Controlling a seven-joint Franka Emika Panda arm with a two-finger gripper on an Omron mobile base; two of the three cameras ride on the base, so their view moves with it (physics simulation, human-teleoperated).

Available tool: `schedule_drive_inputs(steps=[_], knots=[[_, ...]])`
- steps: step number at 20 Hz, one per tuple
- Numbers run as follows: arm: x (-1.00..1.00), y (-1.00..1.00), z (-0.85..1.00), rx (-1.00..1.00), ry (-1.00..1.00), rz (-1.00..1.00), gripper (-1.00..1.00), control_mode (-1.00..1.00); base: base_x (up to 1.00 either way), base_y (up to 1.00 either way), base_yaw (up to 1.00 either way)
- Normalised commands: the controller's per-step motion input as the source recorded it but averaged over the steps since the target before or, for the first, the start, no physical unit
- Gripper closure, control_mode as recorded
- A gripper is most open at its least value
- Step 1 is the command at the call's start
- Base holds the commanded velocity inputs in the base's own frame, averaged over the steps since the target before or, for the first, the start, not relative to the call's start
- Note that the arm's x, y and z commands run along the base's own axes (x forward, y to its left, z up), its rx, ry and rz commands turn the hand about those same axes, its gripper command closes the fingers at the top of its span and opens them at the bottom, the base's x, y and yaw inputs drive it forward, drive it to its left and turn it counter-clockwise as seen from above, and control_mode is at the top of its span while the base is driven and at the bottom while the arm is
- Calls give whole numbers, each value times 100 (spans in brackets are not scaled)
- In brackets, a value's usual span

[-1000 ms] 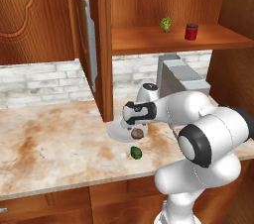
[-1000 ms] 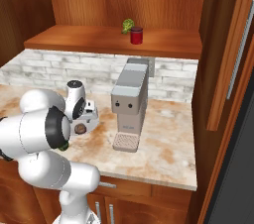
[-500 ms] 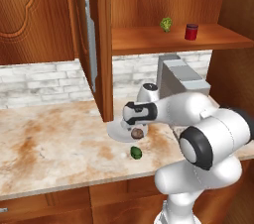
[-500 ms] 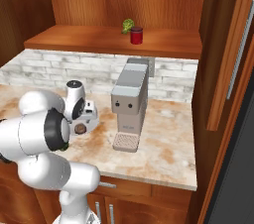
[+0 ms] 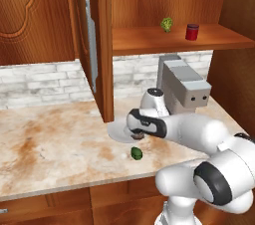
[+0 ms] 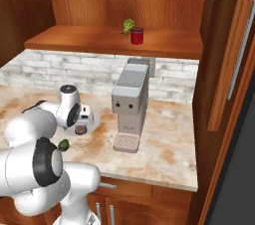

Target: Pick the avocado and bread from the counter and place them on the plate. Then pick the jam from the cabinet and place it next to the plate. Lastly close the cabinet door.

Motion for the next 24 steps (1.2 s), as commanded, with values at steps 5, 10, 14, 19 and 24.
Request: schedule_drive_inputs(steps=[5, 10, 14, 19, 24], knots=[[-73, 0, 3, 3, 0, 0, -100, -100, 0, 0, 0], [-57, 2, 0, 6, 1, 0, -100, -100, 0, 0, 0], [-26, 2, 0, 7, 4, 0, -100, -100, 0, 0, 0], [-9, 1, -3, 1, 3, 0, -100, -100, 0, 0, 0], [0, 3, -14, 0, 6, 0, -100, -100, 0, 0, 0]])
